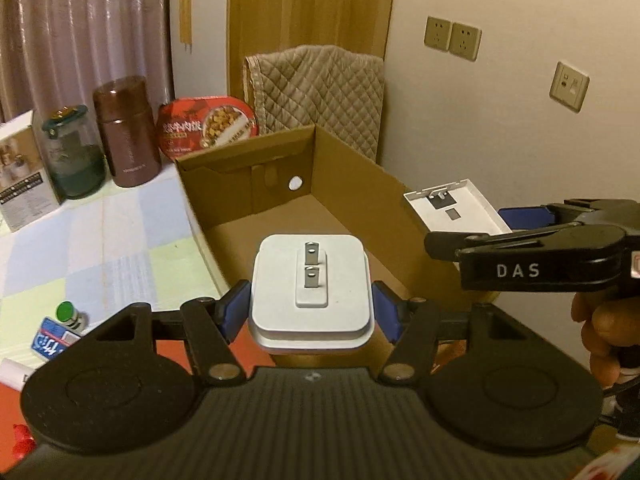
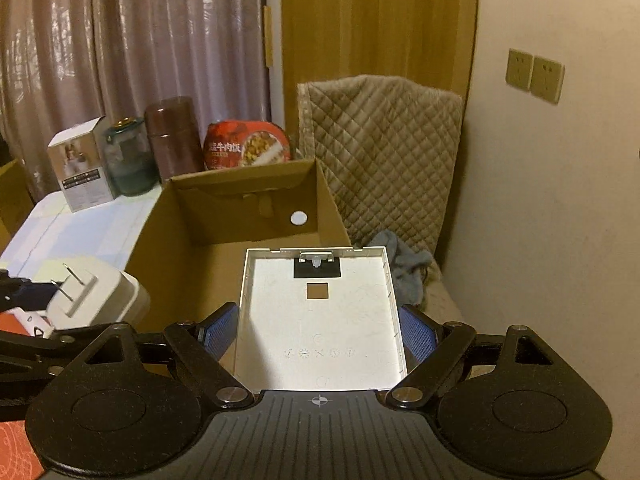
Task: Organize rigid objects
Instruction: 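Carry the lid and plug adapter into the cardboard box and release both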
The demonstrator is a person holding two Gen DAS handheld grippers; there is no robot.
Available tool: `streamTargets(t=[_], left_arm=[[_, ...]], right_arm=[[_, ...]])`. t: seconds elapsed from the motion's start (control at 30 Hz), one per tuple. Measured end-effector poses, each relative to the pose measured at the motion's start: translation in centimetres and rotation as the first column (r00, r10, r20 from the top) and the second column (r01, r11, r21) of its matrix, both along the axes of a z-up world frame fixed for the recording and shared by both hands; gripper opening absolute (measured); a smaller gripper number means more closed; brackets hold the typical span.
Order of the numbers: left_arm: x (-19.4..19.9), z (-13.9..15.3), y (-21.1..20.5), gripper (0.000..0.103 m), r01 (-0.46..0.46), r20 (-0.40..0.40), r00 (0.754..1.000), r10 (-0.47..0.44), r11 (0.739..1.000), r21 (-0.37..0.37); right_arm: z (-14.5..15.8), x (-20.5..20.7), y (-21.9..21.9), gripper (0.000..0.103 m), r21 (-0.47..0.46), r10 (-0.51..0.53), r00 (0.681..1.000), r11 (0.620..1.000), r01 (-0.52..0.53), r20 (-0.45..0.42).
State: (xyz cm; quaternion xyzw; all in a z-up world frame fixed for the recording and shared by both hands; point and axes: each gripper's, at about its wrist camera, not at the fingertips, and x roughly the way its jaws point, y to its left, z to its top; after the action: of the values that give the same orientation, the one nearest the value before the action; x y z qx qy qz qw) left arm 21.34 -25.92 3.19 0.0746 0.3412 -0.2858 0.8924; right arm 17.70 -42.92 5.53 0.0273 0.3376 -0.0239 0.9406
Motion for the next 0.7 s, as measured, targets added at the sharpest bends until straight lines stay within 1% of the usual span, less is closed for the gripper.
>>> streamTargets(t=[0.13, 0.17, 0.2, 0.23, 0.4, 0.6, 0.7], left_arm=[[0.5, -0.7, -0.2, 0.061, 0.007, -0.004, 1.000, -0.007, 1.000, 0.005], [0.5, -0.7, -0.1, 0.068, 0.005, -0.003, 1.000, -0.005, 1.000, 0.004], [0.6, -0.7, 0.0, 0.072, -0.002, 0.001, 1.000, 0.002, 1.000, 0.006], [0.4, -0.6, 0.3, 0.073, -0.009, 0.009, 1.000, 0.009, 1.000, 0.002], [-0.5, 0.4, 2.8, 0.073, -0.073, 0.038, 0.997, 0.074, 0.997, -0.026], [-1.6, 1.1, 6.7, 0.073, -0.160, 0.025, 0.987, 0.162, 0.985, -0.060], [-2.1, 1.2, 8.2, 0.073, -0.191, 0.026, 0.981, 0.193, 0.980, -0.062]], right_arm=[[-0.6, 0.4, -0.5, 0.082, 0.015, -0.006, 1.000, 1.000, 0.006, -0.004], [-0.7, 0.4, -0.6, 0.082, 0.016, -0.007, 1.000, 1.000, 0.007, -0.005], [-0.8, 0.4, -0.6, 0.082, 0.017, -0.008, 1.000, 1.000, 0.008, -0.006], [-0.9, 0.3, -0.6, 0.082, 0.021, -0.008, 1.000, 1.000, 0.008, -0.008], [-1.2, 0.2, -0.3, 0.082, 0.034, 0.003, 1.000, 0.999, -0.002, -0.012], [-1.4, 0.7, 0.1, 0.082, 0.038, 0.008, 1.000, 0.999, -0.007, -0.025], [-1.4, 0.9, 0.3, 0.082, 0.036, 0.016, 1.000, 0.999, -0.015, -0.022]])
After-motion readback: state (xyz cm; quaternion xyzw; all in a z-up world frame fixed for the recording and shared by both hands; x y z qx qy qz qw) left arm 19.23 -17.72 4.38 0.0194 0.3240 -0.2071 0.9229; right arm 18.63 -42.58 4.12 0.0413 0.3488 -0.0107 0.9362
